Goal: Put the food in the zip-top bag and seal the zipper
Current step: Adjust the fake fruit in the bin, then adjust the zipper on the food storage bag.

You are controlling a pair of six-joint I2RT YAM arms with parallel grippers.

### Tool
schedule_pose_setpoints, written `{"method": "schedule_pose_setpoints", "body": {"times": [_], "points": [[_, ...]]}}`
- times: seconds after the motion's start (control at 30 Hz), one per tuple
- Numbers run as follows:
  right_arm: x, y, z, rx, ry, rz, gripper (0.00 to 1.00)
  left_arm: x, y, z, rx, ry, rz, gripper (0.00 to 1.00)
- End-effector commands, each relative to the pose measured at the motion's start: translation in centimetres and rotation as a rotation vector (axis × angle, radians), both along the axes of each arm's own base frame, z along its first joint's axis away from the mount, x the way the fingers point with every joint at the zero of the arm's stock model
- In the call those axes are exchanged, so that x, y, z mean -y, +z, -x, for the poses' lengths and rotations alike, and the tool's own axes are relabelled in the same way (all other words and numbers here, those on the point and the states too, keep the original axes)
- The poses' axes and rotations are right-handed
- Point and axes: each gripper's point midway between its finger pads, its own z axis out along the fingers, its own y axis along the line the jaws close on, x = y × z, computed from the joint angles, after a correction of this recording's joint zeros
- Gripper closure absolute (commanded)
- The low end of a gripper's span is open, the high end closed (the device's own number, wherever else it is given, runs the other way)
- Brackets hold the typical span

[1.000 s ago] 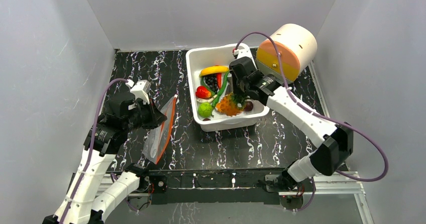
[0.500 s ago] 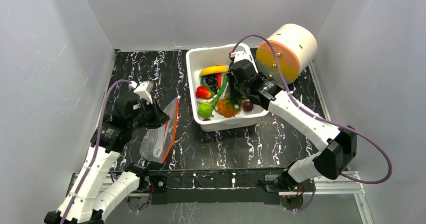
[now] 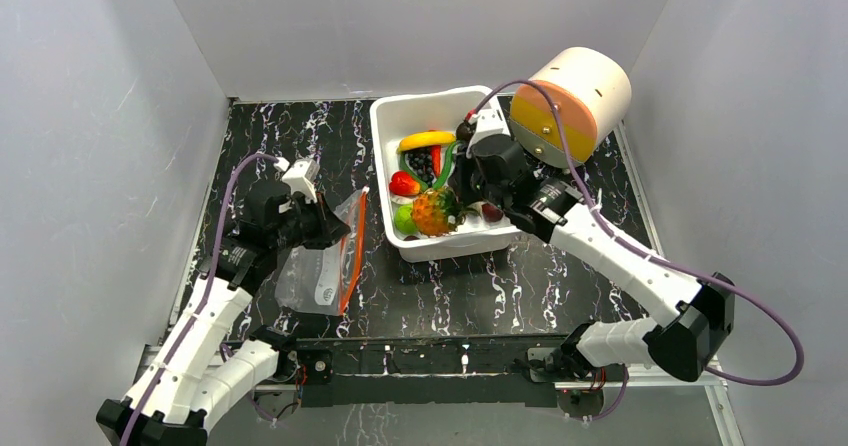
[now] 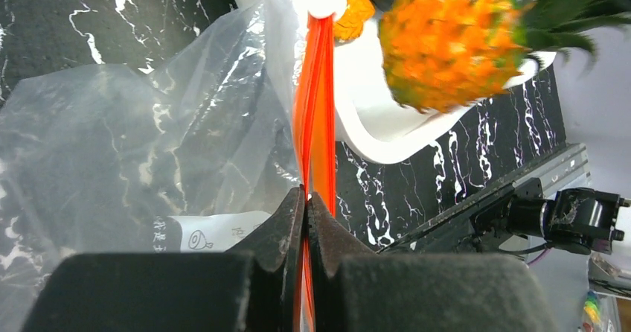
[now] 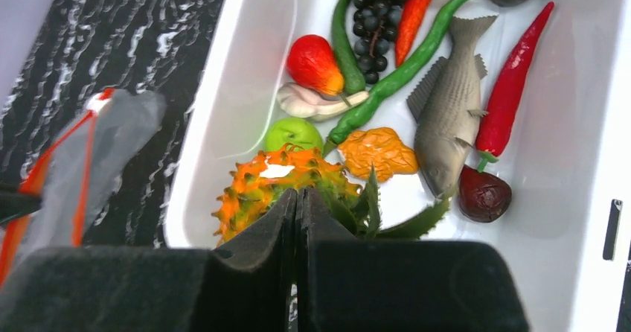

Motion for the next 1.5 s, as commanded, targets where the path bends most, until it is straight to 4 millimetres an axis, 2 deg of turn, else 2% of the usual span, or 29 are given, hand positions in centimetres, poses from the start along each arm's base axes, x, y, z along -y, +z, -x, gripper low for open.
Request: {"method": "schedule_pose_setpoints", "body": {"times": [0.0,0.13,0.2,0.27,0.37,0.47,0.53,0.63,0.7,0.73,0.8,0.93,1.03,1.1,1.3,1.47], "points": [[-0.1,-2.2,-2.0,0.055,-0.074,-0.019,1.0,1.4,2.8,-0.5,0.093,-0.069,0.063,1.0],[0.5,-6.4,-3.0,0.029,-0.113,0.027,1.0,2.9,5.0,-0.3,0.165,-0.165,0.118,1.0],[2.0,-9.0,-4.3,-0.035,-0.145,0.056,1.0,2.8,5.7,-0.5,0.209,-0.203,0.077,1.0],[2.1,-10.6,-4.9,-0.091,-0.112,0.054,1.0,2.3,6.5,-1.3,0.258,-0.215,0.009,1.0],[1.5,-11.3,-5.1,-0.121,-0.081,0.066,0.95,1.8,7.8,-2.2,0.304,-0.214,-0.055,1.0],[1.5,-11.2,-4.9,-0.157,-0.078,0.079,0.77,1.4,8.8,-2.6,0.346,-0.202,-0.073,1.0],[2.0,-10.4,-4.5,-0.183,-0.094,0.103,0.63,1.5,9.4,-2.6,0.38,-0.204,-0.065,1.0],[3.0,-8.4,-3.9,-0.21,-0.136,0.115,0.48,1.9,10.9,-2.4,0.423,-0.222,-0.039,1.0],[3.1,-6.2,-3.3,-0.206,-0.148,0.079,0.34,1.9,11.8,-2.5,0.445,-0.218,-0.034,1.0],[3.1,-5.0,-3.1,-0.201,-0.154,0.049,0.3,1.8,12.1,-2.7,0.451,-0.207,-0.037,1.0],[2.6,-2.4,-2.5,-0.194,-0.167,-0.054,0.29,1.6,12.3,-3.0,0.452,-0.185,-0.033,1.0],[0.0,2.4,-0.5,-0.177,-0.071,-0.264,0.31,1.2,12.5,-3.6,0.4,-0.111,-0.012,1.0],[-1.7,5.1,1.0,-0.164,-0.033,-0.358,0.32,0.6,12.8,-3.8,0.355,-0.034,0.013,1.0],[-3.8,6.5,2.5,-0.163,0.012,-0.418,0.33,0.7,13.3,-3.6,0.353,-0.016,0.046,1.0],[-11.2,8.6,7.1,-0.144,0.135,-0.481,0.32,1.3,14.1,-2.8,0.326,0.001,0.144,1.0],[-14.5,9.3,7.9,-0.133,0.143,-0.487,0.3,1.1,13.7,-2.4,0.286,0.037,0.176,1.0]]}}
